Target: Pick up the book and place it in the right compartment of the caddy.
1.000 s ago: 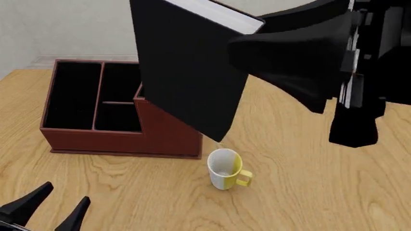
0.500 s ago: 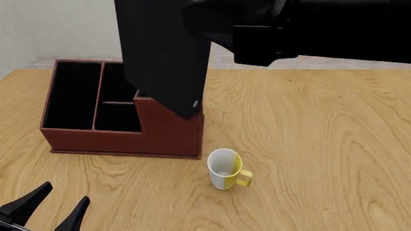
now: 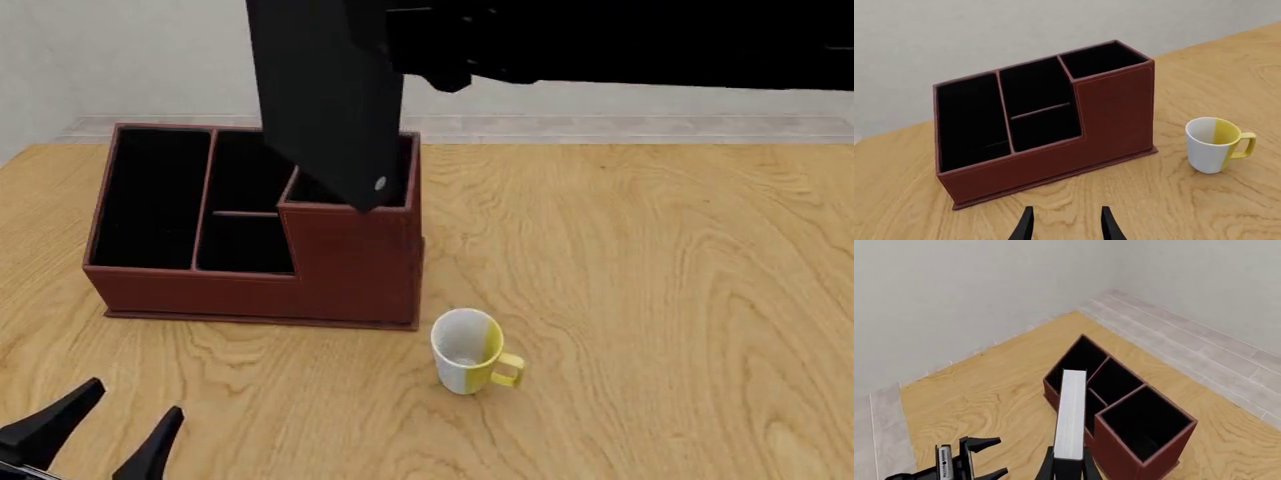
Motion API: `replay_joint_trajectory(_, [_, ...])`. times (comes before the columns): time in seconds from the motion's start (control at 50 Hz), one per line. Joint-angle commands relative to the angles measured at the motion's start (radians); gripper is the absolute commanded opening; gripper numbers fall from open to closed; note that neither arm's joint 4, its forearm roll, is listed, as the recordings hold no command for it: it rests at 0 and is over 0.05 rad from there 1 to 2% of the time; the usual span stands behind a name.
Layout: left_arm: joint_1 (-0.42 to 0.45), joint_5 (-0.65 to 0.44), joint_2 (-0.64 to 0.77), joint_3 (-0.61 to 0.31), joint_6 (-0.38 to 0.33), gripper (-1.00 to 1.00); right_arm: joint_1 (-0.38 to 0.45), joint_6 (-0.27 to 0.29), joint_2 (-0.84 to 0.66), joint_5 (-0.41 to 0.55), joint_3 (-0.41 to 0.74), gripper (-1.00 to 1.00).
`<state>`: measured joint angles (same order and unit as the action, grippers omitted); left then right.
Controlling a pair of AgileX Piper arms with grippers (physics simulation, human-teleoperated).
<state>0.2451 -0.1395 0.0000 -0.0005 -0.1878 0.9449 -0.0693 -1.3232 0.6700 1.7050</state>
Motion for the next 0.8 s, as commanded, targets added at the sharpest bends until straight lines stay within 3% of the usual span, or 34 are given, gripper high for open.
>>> replay_joint_trajectory(0.02, [-0.012,-0.008,0.000,0.000,-0.003,1.00,-0.031,-0.011,-0.039,-0.024,0.030,-1.00])
replay_joint_trajectory(0.8, [-0.045,-0.055,0.000,0.000,0.000,1.00,-0.144,-0.020,-0.277,-0.113,0.151,-1.00])
